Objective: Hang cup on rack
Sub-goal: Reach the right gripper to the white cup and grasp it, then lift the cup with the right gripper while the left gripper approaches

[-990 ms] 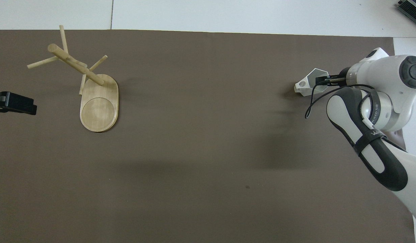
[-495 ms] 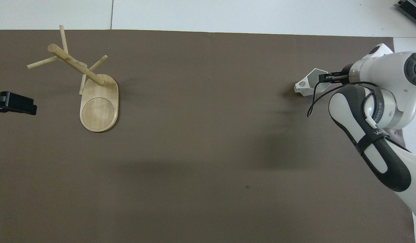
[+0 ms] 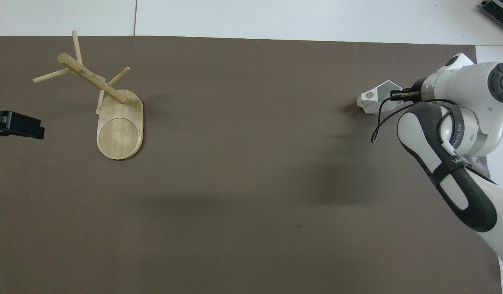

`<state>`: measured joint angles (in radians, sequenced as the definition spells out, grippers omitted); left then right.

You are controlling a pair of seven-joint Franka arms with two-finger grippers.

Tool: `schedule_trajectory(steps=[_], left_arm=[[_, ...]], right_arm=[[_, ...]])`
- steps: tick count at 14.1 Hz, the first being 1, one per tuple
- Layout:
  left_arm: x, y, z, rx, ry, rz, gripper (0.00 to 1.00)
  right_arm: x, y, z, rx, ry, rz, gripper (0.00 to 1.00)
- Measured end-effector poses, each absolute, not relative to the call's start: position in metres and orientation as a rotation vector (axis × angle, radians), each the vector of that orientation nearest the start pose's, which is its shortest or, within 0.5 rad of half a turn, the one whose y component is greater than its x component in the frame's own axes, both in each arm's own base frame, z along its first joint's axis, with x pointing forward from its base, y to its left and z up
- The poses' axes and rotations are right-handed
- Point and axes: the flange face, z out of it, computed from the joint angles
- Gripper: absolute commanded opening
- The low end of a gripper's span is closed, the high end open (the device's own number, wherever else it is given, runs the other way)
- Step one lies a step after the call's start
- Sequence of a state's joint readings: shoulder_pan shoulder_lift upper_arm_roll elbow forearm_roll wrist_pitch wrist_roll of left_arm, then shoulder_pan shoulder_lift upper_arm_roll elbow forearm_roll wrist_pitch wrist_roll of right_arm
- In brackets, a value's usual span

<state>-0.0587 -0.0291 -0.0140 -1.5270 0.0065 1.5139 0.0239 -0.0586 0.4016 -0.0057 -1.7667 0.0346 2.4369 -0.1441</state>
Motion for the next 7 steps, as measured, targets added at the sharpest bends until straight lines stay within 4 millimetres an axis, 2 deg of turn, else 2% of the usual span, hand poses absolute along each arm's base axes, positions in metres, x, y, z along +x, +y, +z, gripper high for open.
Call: schedule_trajectory(steps=[7], left_arm=[[0.5386, -0.0386, 0.6559, -3.131, 0.151, -0.025, 1.00]], right_arm=[[0.6744, -0.0421, 0.3669, -3.115, -0.089, -0.406, 0.00]])
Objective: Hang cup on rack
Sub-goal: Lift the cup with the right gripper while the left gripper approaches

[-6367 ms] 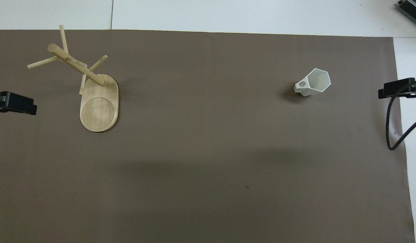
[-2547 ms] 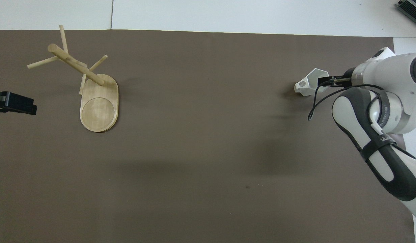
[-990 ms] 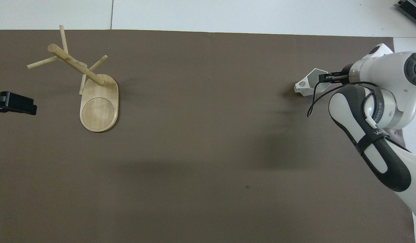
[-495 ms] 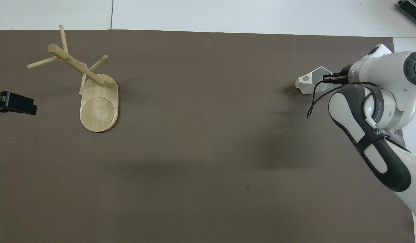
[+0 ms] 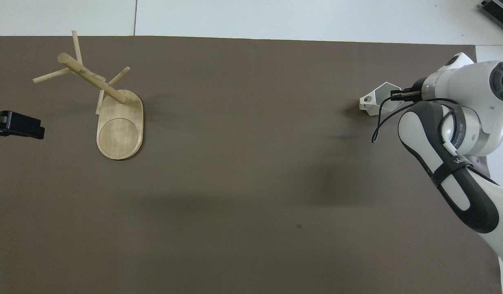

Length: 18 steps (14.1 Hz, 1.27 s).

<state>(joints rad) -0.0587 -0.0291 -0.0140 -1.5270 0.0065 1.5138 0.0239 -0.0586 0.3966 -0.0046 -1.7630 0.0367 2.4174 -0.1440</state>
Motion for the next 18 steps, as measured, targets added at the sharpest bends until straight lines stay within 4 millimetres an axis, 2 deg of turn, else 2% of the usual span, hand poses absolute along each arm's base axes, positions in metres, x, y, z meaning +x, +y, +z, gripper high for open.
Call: schedule_trajectory(steps=[3, 7, 10, 14, 18], left_arm=[[0.534, -0.039, 0.652, -3.130, 0.152, 0.042, 1.00], [0.531, -0.039, 0.651, -3.129, 0.153, 0.064, 1.00], [0.531, -0.044, 0.651, -3.129, 0.150, 0.063, 1.00], [0.527, -0.069, 0.653, -3.128, 0.084, 0.056, 1.00], [0.526, -0.075, 0.653, -3.133, 0.000, 0.057, 1.00]], right_arm=[[0.676, -0.032, 0.375, -3.107, -0.114, -0.364, 0.00], [0.680, -0.010, 0.421, -3.087, -0.167, -0.351, 0.00], [0.676, 0.024, 0.446, -2.993, -0.170, -0.375, 0.00], [0.673, 0.062, 0.451, -2.860, -0.144, -0.363, 0.00], [0.669, 0.098, 0.454, -2.788, -0.161, -0.345, 0.00]])
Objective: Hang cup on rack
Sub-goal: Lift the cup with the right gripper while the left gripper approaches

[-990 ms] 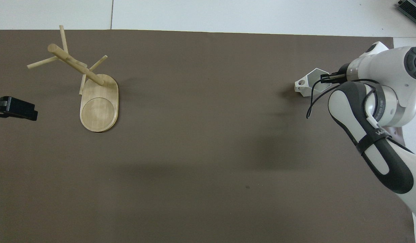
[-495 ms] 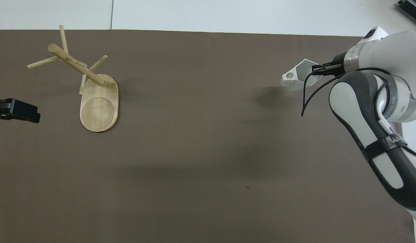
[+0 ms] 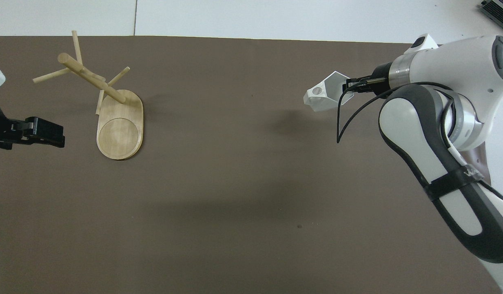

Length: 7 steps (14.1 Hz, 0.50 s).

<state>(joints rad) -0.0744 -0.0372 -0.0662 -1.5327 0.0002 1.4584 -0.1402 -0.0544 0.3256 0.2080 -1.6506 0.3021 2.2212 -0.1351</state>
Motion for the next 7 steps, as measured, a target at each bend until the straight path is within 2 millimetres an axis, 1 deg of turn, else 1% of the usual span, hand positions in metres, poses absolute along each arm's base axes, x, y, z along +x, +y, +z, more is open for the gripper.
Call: schedule_trajectory(steps=[5, 7], left_arm=[[0.525, -0.082, 0.653, -3.179, -0.166, 0.071, 1.00], [0.526, -0.085, 0.653, -3.201, -0.297, 0.069, 1.00]], right_arm=[[0.665, 0.128, 0.460, -2.730, -0.146, -0.353, 0.00], [0.663, 0.146, 0.464, -2.660, -0.107, -0.359, 0.00]])
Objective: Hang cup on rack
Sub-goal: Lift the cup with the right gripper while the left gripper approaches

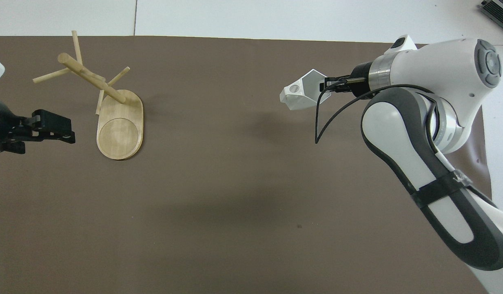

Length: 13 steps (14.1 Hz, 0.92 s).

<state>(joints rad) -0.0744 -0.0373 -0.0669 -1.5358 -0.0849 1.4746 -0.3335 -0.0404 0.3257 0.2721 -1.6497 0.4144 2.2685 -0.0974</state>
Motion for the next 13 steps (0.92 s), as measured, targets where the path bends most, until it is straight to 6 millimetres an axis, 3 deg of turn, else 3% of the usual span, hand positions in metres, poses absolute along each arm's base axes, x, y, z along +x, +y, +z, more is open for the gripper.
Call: schedule_trajectory(steps=[4, 10, 13], left_arm=[[0.531, -0.097, 0.649, -3.246, -0.670, 0.086, 1.00], [0.541, -0.118, 0.636, -3.140, -1.494, 0.220, 1.00], [0.551, -0.137, 0.616, -2.933, -1.901, 0.319, 1.00]], right_arm=[[0.655, 0.181, 0.465, -2.586, -0.075, -0.315, 0.00], [0.620, 0.289, 0.474, -2.507, 0.006, -0.236, 0.00], [0.615, 0.302, 0.479, -2.381, 0.112, -0.186, 0.00]])
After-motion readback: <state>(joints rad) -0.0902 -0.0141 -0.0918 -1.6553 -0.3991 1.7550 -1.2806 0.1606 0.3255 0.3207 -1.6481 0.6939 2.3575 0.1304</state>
